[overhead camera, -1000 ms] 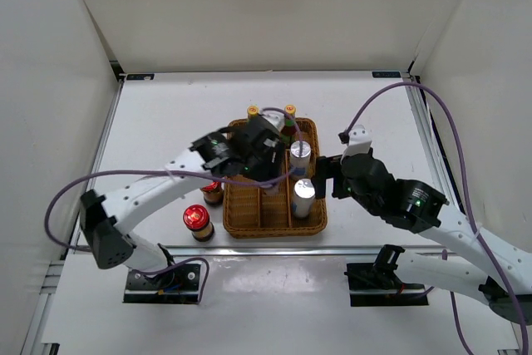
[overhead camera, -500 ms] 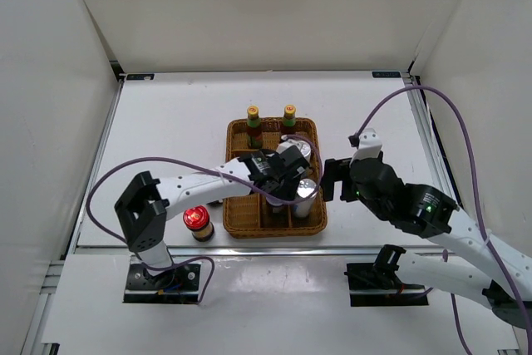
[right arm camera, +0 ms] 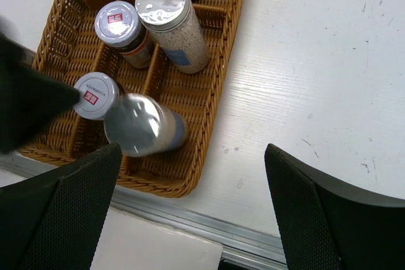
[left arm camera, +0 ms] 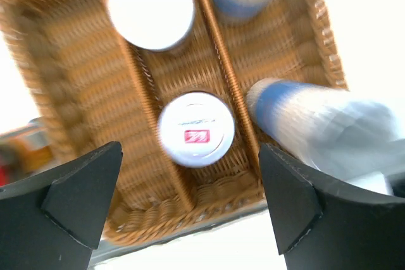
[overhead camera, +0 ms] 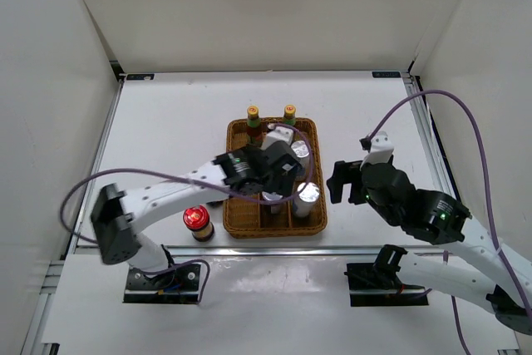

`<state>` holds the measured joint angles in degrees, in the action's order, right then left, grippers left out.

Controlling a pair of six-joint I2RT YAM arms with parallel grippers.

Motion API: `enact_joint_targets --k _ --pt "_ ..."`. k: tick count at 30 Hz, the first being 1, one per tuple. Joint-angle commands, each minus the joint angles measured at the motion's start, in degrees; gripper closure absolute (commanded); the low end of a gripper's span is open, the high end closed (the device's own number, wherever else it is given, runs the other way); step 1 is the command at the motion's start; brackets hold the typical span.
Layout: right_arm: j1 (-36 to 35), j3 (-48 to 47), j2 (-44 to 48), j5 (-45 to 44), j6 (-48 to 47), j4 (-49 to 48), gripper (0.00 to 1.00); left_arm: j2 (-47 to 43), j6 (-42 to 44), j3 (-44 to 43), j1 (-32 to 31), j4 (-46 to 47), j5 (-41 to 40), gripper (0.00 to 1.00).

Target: Organize the condiment bottles

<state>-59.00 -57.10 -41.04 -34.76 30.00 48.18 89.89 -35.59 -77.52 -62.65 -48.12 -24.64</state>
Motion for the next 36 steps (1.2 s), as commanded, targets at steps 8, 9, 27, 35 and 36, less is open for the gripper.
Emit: enact_joint_targets --k 8,9,27,35,36 --pt "-0.1 1.1 0.7 -2.3 1.0 0.7 0.02 -26.2 5.8 -1.2 6.2 -14.3 -7.6 0.00" --pt "-0.1 1.1 -0.1 -2.3 1.5 0.7 0.02 -26.9 5.8 -0.1 7.1 -15.2 -7.6 0.00" --pt "-0.1 -0.5 -3.6 -0.7 0.0 -1.5 0.02 -22.1 6.6 15.8 28.1 -7.6 11.7 0.00" --pt "-0.1 -0.5 -3.6 -0.7 -1.1 -1.5 0.02 -16.6 7.8 16.8 30.7 -4.3 14.3 0.02" --pt "-0.1 -0.5 -3.6 -0.7 -1.1 -1.5 0.02 -15.7 7.8 16.8 31.2 -4.3 14.8 0.11"
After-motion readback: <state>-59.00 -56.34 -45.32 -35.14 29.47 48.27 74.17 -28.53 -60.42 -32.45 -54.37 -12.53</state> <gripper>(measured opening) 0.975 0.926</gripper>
